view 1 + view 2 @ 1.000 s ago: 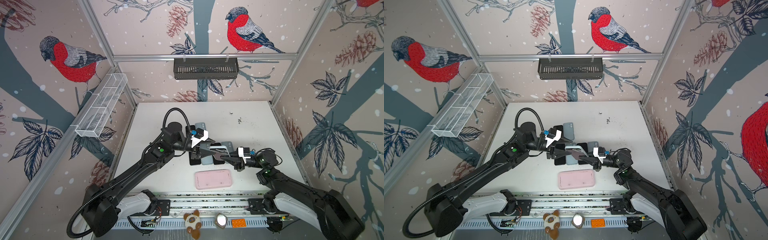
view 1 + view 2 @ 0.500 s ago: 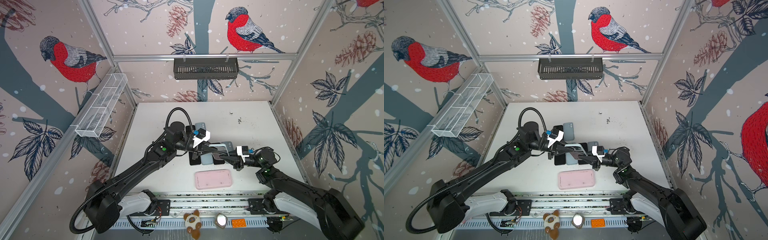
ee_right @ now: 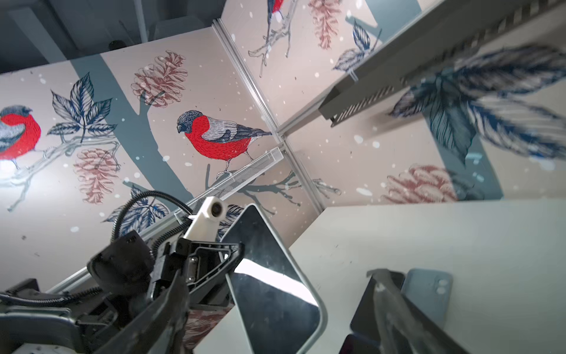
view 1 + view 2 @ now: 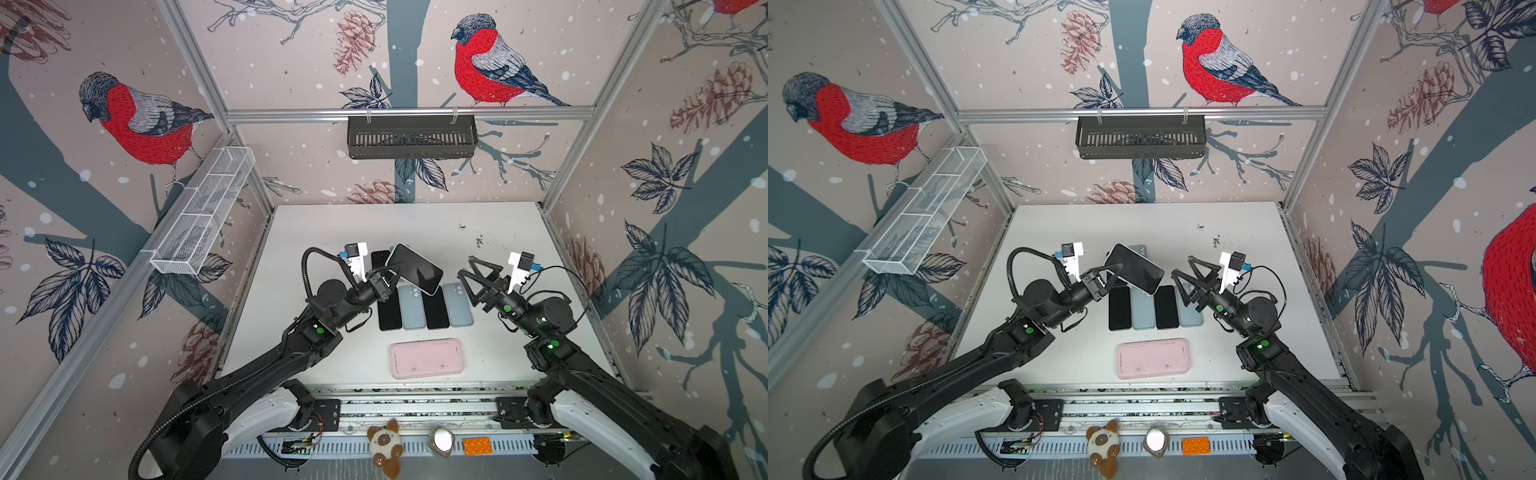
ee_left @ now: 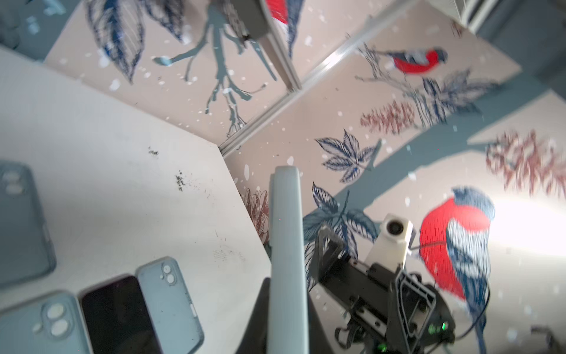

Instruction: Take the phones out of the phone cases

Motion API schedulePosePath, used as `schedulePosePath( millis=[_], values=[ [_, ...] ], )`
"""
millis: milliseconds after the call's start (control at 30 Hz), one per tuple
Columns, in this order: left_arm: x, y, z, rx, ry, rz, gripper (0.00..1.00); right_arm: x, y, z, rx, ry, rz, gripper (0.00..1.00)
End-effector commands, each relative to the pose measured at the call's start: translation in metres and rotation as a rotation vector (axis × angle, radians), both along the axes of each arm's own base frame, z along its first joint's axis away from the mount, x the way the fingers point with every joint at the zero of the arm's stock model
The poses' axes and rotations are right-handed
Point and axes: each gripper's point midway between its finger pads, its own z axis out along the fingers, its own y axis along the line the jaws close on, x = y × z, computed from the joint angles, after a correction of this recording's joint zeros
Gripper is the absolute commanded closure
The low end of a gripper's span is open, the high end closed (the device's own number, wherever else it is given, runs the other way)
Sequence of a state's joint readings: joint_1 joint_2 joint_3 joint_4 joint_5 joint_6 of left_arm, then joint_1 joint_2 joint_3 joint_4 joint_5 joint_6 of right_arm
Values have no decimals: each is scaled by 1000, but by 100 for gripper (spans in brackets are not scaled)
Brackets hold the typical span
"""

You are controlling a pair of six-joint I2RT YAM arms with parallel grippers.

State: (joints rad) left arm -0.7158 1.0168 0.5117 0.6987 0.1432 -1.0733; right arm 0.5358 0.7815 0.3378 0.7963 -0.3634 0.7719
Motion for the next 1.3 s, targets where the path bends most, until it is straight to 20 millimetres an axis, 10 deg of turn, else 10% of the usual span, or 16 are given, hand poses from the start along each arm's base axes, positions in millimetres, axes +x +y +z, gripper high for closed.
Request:
schedulePosePath(
  millis=[0,367,1267],
  values=[
    [-3,29,73,-413,4,75,100,-14,1,4,169,109,113,7],
    [-14,25,56,-520,89,86,100,-54,33,13,181,67,286,13],
    [-26,3,51,-514,85,19,100,-46,47,16,188,83,336,66]
  ],
)
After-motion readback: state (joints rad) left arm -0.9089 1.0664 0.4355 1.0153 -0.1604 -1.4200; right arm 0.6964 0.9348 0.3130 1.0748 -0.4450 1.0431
